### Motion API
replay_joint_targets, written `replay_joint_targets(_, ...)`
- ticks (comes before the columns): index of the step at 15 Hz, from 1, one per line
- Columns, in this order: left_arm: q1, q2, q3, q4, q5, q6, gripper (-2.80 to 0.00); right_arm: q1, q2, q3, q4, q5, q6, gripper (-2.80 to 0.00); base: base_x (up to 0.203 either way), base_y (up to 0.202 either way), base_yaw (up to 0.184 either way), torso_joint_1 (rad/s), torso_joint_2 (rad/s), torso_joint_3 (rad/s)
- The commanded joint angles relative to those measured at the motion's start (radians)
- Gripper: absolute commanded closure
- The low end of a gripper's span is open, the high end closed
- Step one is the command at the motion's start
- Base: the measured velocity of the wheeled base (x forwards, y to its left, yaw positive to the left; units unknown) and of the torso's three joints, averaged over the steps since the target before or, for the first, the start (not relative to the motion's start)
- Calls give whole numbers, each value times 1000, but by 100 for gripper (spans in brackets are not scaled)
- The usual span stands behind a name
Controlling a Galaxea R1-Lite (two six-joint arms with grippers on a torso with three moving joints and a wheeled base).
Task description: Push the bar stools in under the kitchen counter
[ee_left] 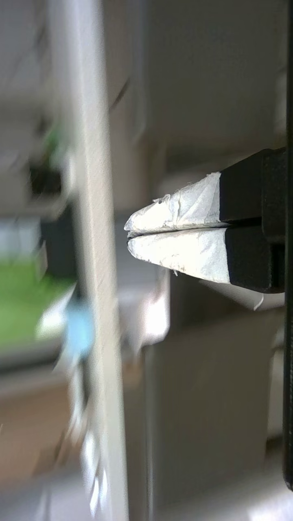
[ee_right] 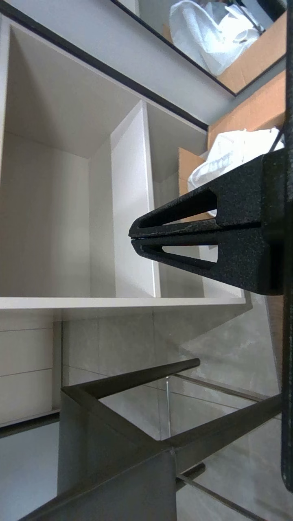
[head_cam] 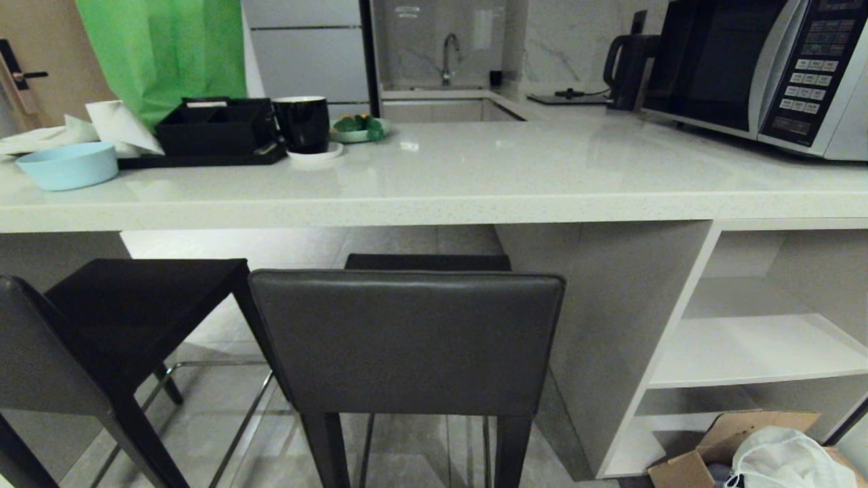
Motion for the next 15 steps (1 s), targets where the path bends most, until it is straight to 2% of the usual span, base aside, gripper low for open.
replay_joint_targets(1, -4, -98, -55, 241, -43, -1, 0, 0, 0, 13, 1, -2, 2, 0, 0, 0, 0, 0, 0, 0)
replay_joint_targets(2, -4, -135, -6, 264, -51, 0, 0, 0, 0, 35, 1, -1, -1, 0, 0, 0, 0, 0, 0, 0)
replay_joint_targets(4, -4, -164, 161, 259, -66, -4, 0, 0, 0, 113, -2, 32, -1, 0, 0, 0, 0, 0, 0, 0)
replay_joint_targets(5, -4, -171, 234, 230, -99, -3, 0, 0, 0, 170, -21, 60, 6, 0, 0, 0, 0, 0, 0, 0)
replay_joint_targets(6, -5, -176, 273, 193, -185, -7, 0, 0, 0, 238, -69, 74, 13, 0, 0, 0, 0, 0, 0, 0)
replay_joint_targets(7, -6, -178, 271, 198, -224, -9, 0, 0, 0, 314, -159, 89, 12, 0, 0, 0, 0, 0, 0, 0)
replay_joint_targets(8, -7, -179, 257, 239, -223, -13, 0, 0, 0, 365, -267, 122, 10, 0, 0, 0, 0, 0, 0, 0)
replay_joint_targets(9, -7, -179, 248, 281, -197, -42, 0, 1, 0, 419, -333, 182, 3, 0, 0, 0, 0, 0, 0, 0)
replay_joint_targets(11, -6, -179, 269, 302, -50, -45, 0, 2, 0, 431, -354, 225, -28, 0, 0, 0, 0, 0, 0, 0)
replay_joint_targets(13, -6, -179, 313, 226, -54, -61, 0, 3, 0, 431, -355, 223, 10, 0, 0, 0, 0, 0, 0, 0)
replay_joint_targets(15, -7, -179, 320, 203, -43, -122, 0, 2, 0, 432, -357, 178, 76, 0, 0, 0, 0, 0, 0, 0)
